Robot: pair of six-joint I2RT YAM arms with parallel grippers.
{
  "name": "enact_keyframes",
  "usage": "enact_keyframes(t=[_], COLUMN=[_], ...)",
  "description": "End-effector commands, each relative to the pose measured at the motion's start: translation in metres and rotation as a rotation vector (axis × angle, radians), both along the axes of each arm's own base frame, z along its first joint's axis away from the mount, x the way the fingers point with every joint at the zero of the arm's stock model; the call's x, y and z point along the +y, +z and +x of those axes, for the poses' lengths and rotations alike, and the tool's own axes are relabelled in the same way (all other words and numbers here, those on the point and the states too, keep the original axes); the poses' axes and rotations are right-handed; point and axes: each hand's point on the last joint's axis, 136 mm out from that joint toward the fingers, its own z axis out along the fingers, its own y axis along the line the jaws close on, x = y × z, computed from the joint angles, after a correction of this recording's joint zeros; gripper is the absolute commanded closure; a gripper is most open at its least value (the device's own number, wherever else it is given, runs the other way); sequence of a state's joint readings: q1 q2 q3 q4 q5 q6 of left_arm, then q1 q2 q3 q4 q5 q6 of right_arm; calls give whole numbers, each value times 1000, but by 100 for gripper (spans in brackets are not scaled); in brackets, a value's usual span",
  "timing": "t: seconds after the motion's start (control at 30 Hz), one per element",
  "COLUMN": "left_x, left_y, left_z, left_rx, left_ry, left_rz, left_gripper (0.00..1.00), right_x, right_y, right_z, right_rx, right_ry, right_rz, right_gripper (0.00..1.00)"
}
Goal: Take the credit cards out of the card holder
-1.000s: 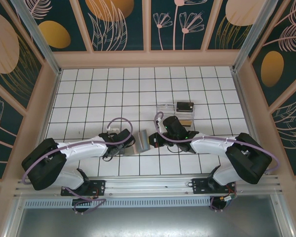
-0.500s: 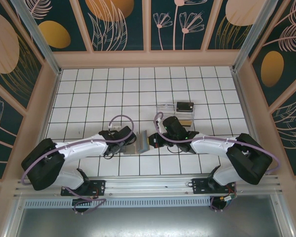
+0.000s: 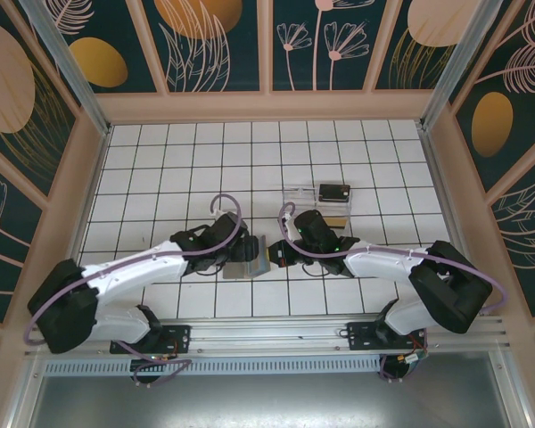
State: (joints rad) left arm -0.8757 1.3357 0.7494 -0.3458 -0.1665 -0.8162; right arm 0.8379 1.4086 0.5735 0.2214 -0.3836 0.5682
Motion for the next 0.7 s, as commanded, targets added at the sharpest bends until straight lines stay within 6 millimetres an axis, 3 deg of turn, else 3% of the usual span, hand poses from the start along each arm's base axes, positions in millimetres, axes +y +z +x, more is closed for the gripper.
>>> enact_keyframes(t=[0.0, 0.2, 0.27, 0.37, 0.43, 0.57, 0.67], left_x=[21, 53, 56, 55, 56, 59, 59], left_y=[-25, -36, -39, -47, -53, -61, -62], left_z=[-6, -12, -13, -14, -14, -14, -12], left_rx=[59, 52, 47, 60, 70, 73, 59], left_ry=[28, 98, 105, 101, 102, 101, 100], left_rz=[131, 234, 239, 248, 261, 289, 288], left_gripper=[25, 36, 41, 58, 61, 72, 77], right_x=[3, -8, -16, -27, -30, -39, -44], right_y=[11, 1, -6, -17, -23, -29, -25], right_z=[4, 7, 10, 14, 14, 18, 21], right_rx=[-29, -38, -38, -26, -23, -30, -59], right_ry=[-11, -38, -56, -78, -86, -121, -151], right_rz=[28, -8, -22, -33, -50, -95, -117], right_gripper=[100, 100, 100, 100, 100, 84, 79])
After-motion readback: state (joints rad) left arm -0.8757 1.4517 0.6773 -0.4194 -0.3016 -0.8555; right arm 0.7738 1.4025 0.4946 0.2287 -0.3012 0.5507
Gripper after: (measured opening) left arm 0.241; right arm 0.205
